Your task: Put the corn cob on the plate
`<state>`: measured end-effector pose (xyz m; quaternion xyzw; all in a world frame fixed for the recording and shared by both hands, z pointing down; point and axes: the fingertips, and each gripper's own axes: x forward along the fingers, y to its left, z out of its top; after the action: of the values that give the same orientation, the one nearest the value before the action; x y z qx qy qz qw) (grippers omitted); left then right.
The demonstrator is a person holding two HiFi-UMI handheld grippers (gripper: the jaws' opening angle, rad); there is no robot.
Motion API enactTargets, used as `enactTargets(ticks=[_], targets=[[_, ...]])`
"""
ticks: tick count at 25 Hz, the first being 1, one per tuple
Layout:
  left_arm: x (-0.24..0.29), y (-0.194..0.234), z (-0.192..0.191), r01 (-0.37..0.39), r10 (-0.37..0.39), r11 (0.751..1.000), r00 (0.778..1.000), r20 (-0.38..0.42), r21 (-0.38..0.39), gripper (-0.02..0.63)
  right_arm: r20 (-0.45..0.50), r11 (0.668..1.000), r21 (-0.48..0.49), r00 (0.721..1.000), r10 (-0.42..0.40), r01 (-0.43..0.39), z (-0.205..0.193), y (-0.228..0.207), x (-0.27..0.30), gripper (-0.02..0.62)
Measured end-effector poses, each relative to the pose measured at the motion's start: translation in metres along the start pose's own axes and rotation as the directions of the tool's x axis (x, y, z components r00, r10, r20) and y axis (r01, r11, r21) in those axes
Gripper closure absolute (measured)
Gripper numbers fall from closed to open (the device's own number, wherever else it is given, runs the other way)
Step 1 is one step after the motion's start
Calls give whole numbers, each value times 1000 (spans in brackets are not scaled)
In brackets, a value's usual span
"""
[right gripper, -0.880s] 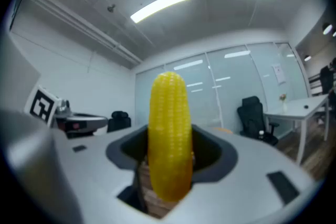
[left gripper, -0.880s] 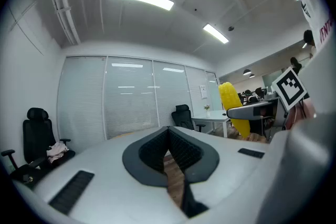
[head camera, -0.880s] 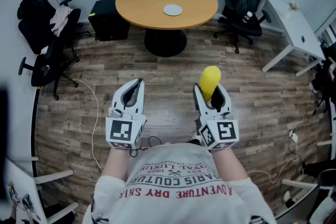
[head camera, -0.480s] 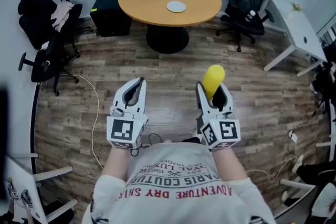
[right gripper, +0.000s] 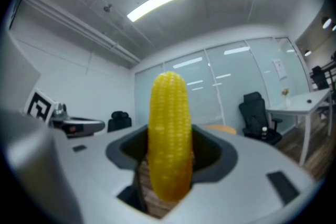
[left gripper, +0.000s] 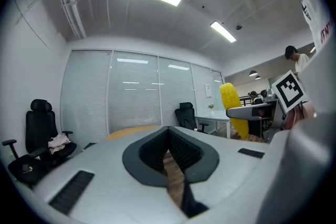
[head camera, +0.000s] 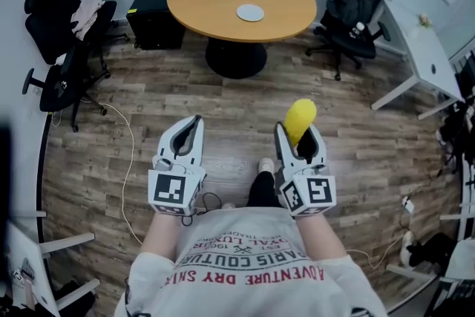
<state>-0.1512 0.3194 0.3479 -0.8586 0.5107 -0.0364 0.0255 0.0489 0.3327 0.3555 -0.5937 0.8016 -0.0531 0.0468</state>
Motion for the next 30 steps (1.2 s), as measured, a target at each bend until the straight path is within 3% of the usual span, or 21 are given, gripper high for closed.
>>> enactTargets(ticks=[7, 14, 22, 30], targets=[[56, 12, -2, -63, 63, 998, 998, -12, 10, 574, -10, 997, 18, 997, 78, -78, -5, -36, 60, 333], [154, 17, 3, -121, 121, 993, 993, -16, -2, 574, -23, 991, 2, 991, 133, -133, 5, -107, 139, 333], [272, 1, 10, -137, 137, 990, 991, -5, -13, 574, -47, 981, 6, 980, 196, -196, 16, -192, 217, 333], [349, -11, 5, -131, 130, 991, 991, -22, -18, 574, -77, 975, 21, 972, 221, -220, 18, -247, 267, 333]])
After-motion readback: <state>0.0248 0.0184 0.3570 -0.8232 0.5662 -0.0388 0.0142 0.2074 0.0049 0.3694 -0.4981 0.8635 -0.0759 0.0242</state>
